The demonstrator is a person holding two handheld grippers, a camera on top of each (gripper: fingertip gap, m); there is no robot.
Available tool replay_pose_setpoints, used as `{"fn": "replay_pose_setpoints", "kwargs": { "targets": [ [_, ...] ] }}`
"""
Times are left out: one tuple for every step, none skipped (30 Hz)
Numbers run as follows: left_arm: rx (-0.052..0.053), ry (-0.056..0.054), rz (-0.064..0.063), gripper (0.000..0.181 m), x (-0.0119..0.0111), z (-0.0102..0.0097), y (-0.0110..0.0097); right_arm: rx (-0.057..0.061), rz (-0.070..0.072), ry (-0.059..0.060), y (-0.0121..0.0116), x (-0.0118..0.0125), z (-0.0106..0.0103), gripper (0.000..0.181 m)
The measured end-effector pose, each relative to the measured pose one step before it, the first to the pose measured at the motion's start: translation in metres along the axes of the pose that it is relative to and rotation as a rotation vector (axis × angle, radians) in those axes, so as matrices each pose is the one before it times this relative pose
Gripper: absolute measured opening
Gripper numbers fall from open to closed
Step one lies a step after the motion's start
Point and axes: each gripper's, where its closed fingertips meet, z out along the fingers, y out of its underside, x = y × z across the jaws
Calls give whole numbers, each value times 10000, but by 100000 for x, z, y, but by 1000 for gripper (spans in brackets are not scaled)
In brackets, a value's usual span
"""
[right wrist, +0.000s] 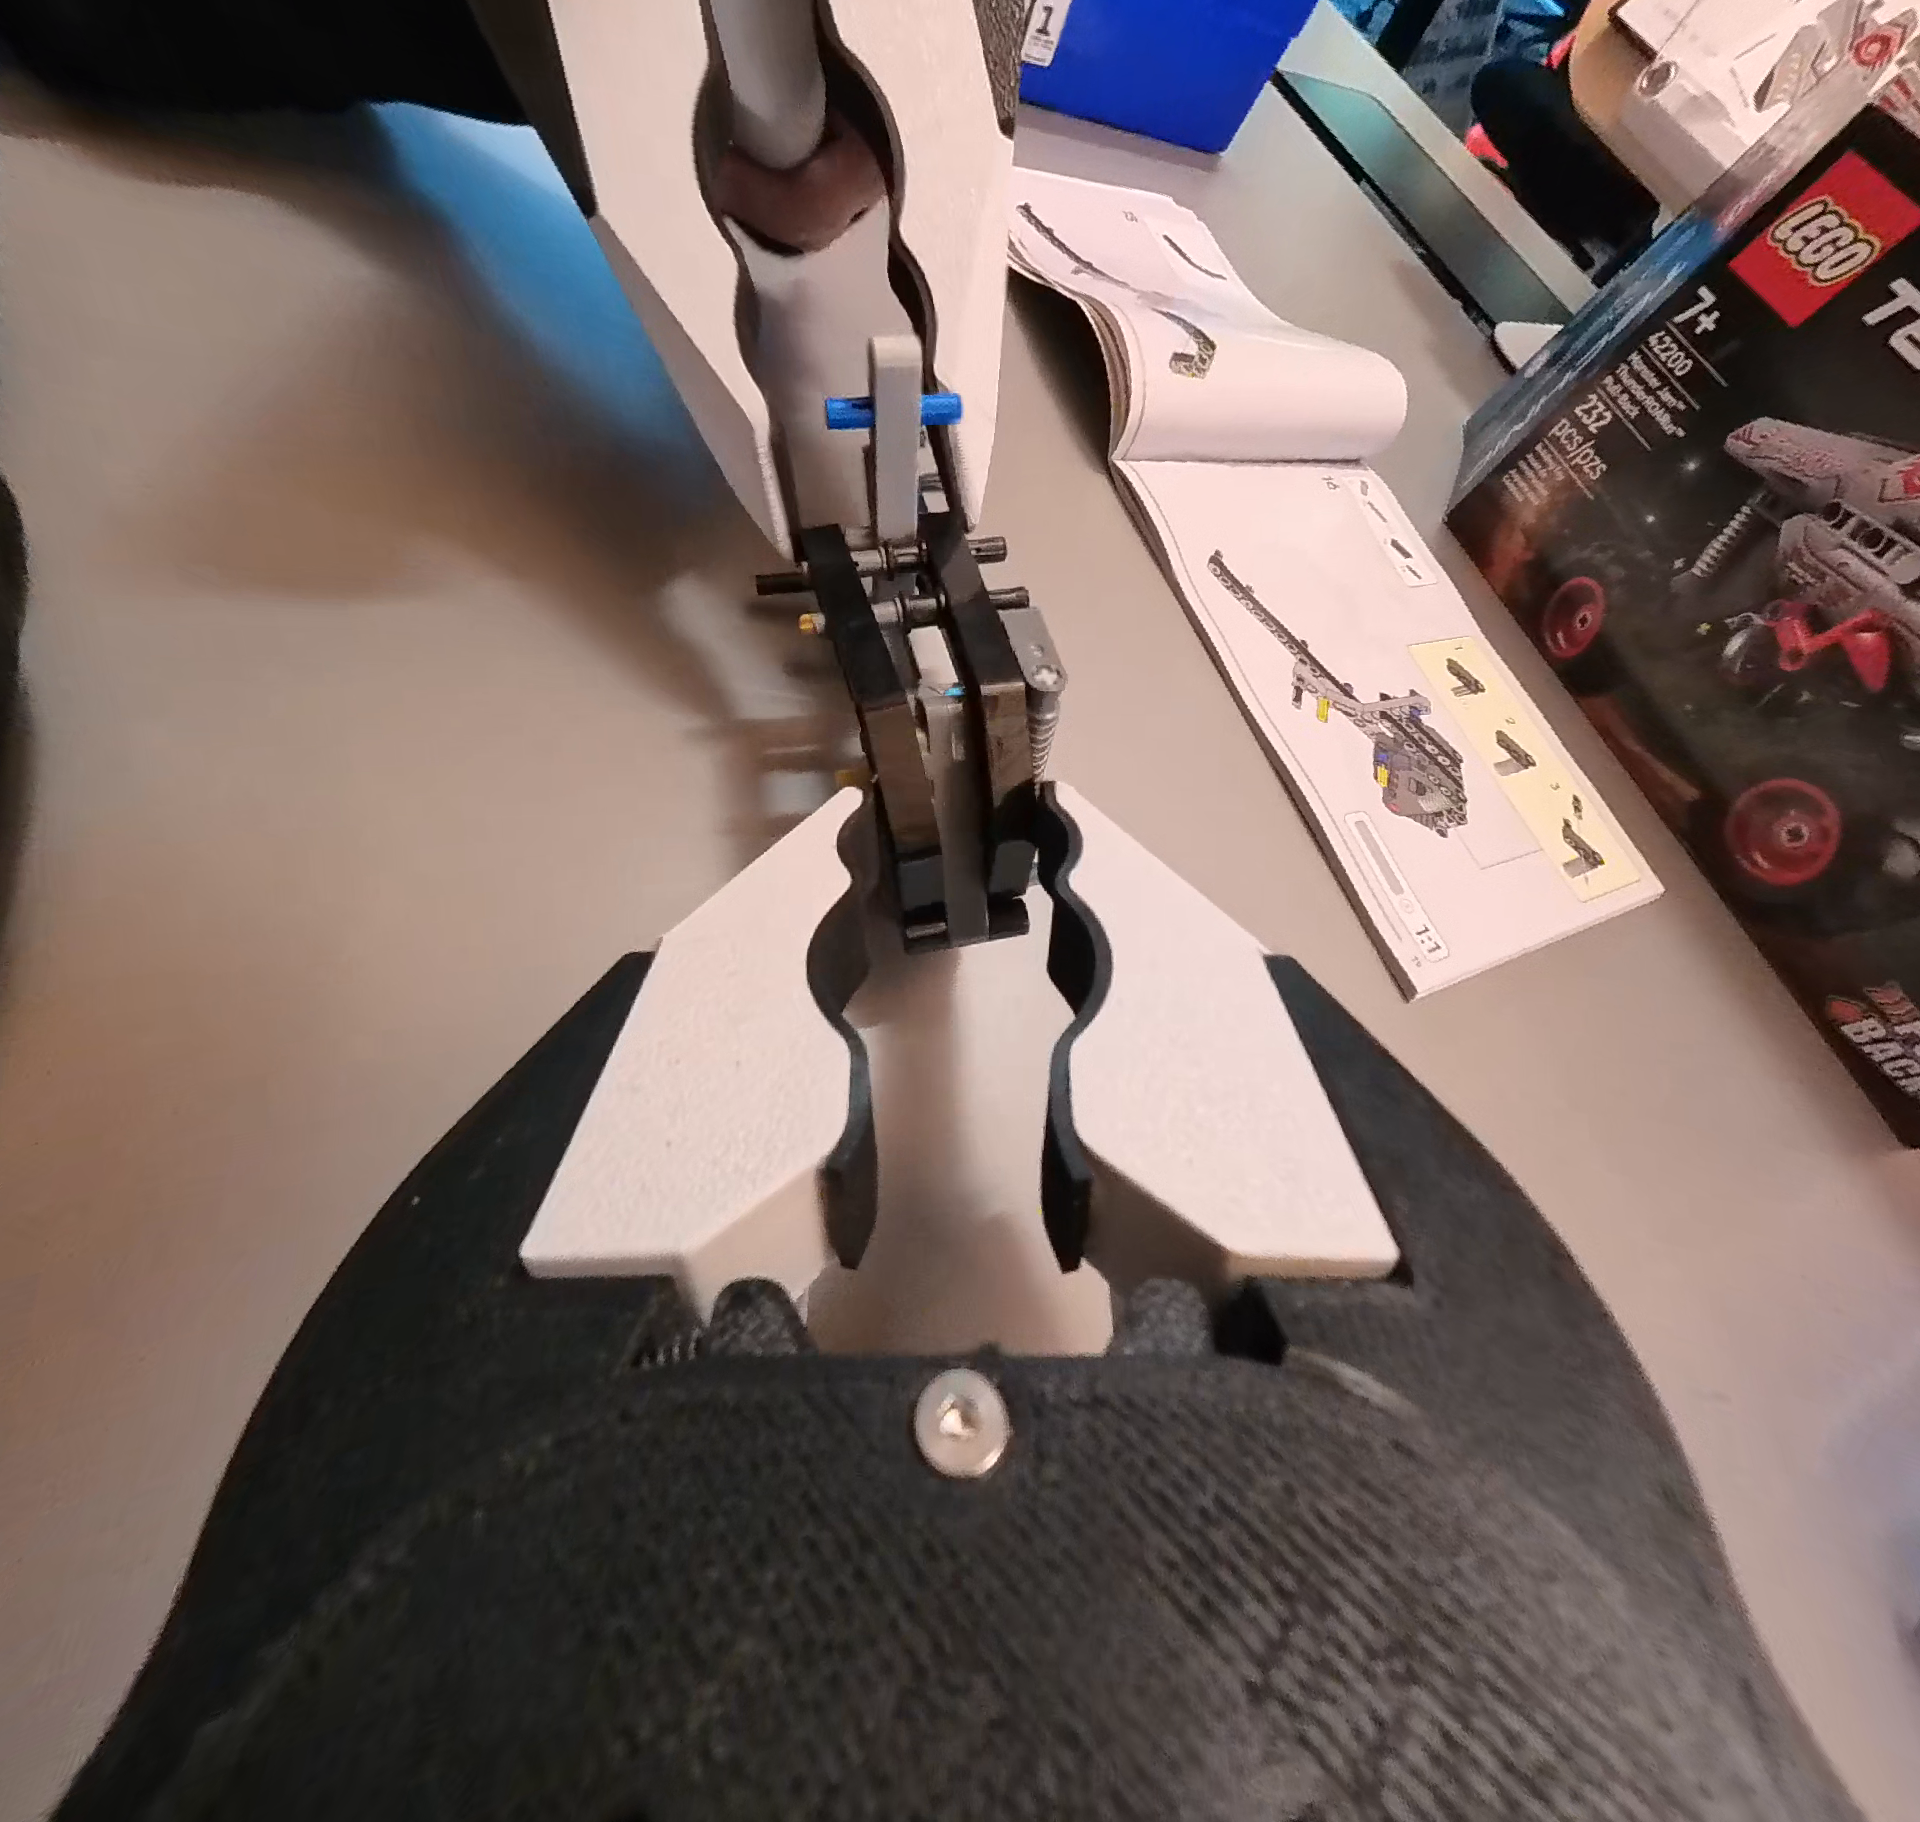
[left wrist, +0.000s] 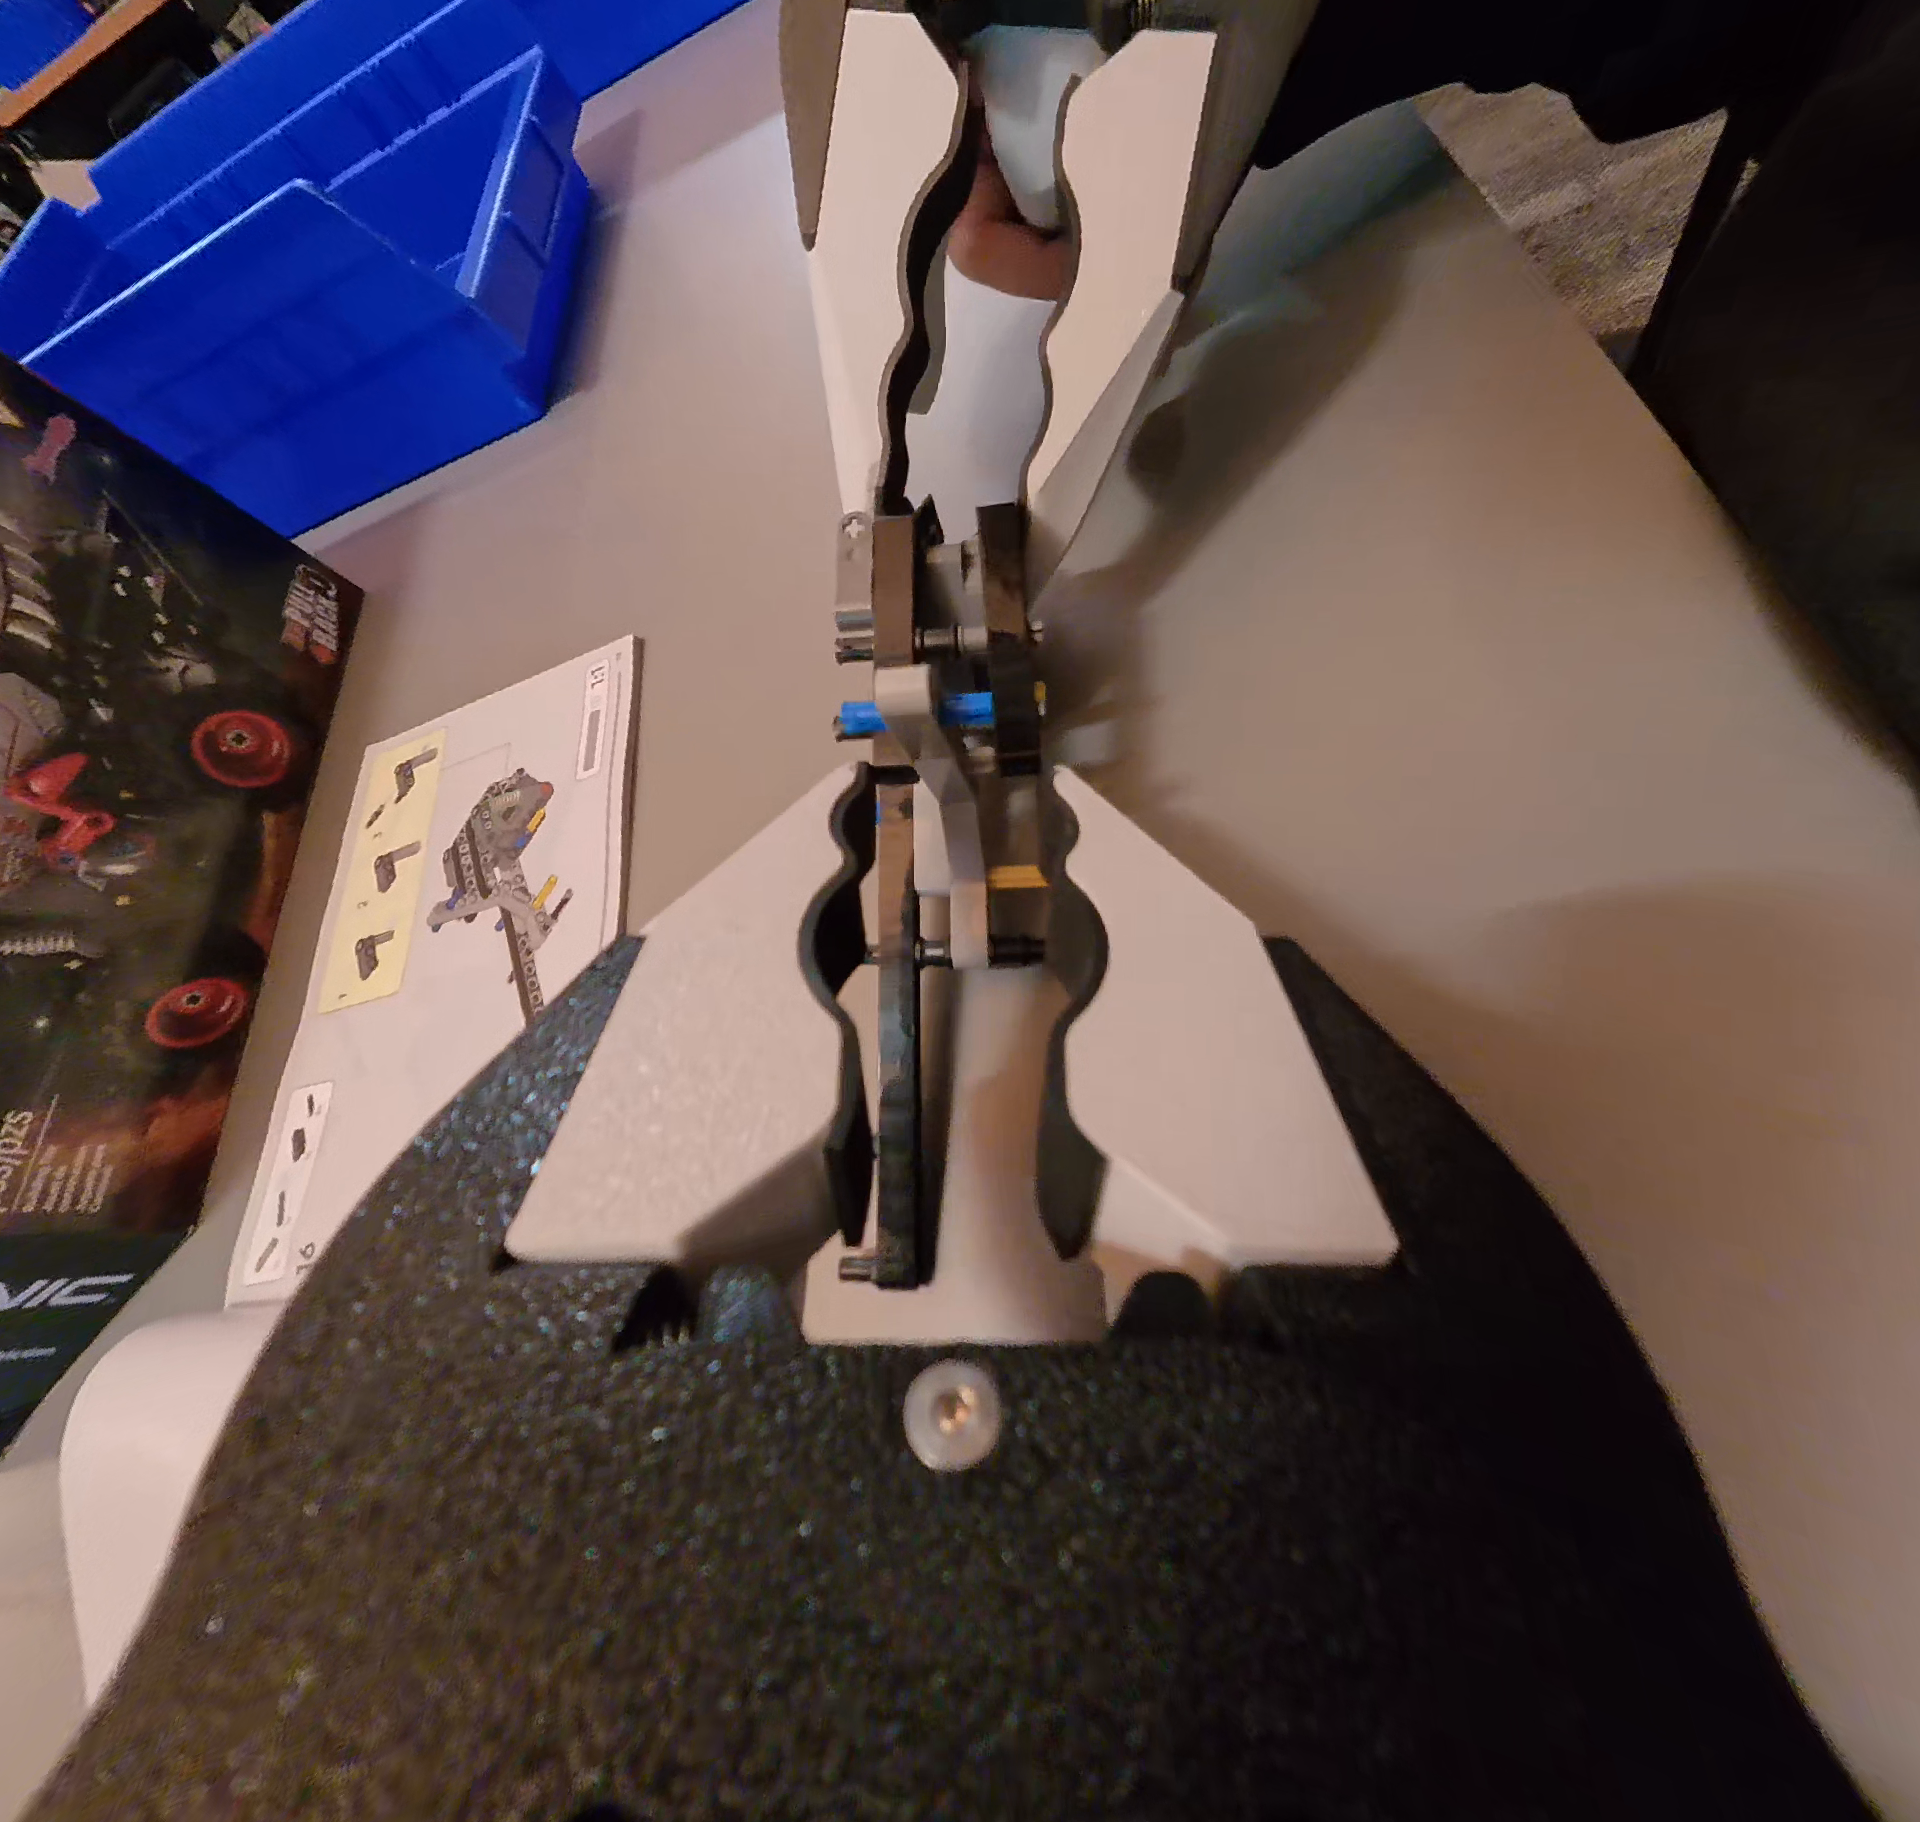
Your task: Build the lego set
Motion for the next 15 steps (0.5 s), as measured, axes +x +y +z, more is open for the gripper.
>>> {"fn": "replay_pose_setpoints", "kwargs": {
  "targets": [
    [-49,-8,-95,28,11,13,6,-43,-12,80,21,65,46,29],
    [-54,-9,-73,27,5,22,-14,-44,-79,60,23,43,16,29],
    [-52,-61,-11,27,-33,73,-33,-74,-149,50,31,21,-31,29],
    [-57,-27,-91,27,-38,83,-26,-151,-200,101,90,59,-60,29],
    [-40,17,-86,27,-10,51,-72,-221,-315,252,66,224,-117,33],
    [-33,-5,15,27,-36,41,-41,-166,-457,502,-204,501,-224,41],
    [-16,-16,40,27,-36,68,-13,-8,-563,426,-551,289,-269,44],
    [7,0,-43,27,-37,81,-7,146,-475,229,-817,-6,-223,45],
    [17,37,-105,26,-24,81,-35,99,-342,158,-700,-43,-102,46],
    [22,48,-23,26,-4,27,-29,-56,-329,143,-381,-35,6,47],
    [7,-7,47,26,-51,4,-5,-194,-378,65,-48,-98,67,49],
    [-3,-41,65,26,-30,3,-3,-272,-364,173,154,114,95,49],
    [-8,-40,107,26,42,5,-18,-148,-268,89,3,16,119,49],
    [-20,-46,190,26,87,8,3,31,-25,-74,-201,-151,126,49],
    [-31,-49,101,26,53,13,-18,88,302,-126,-175,-76,165,50]
  ]
}}
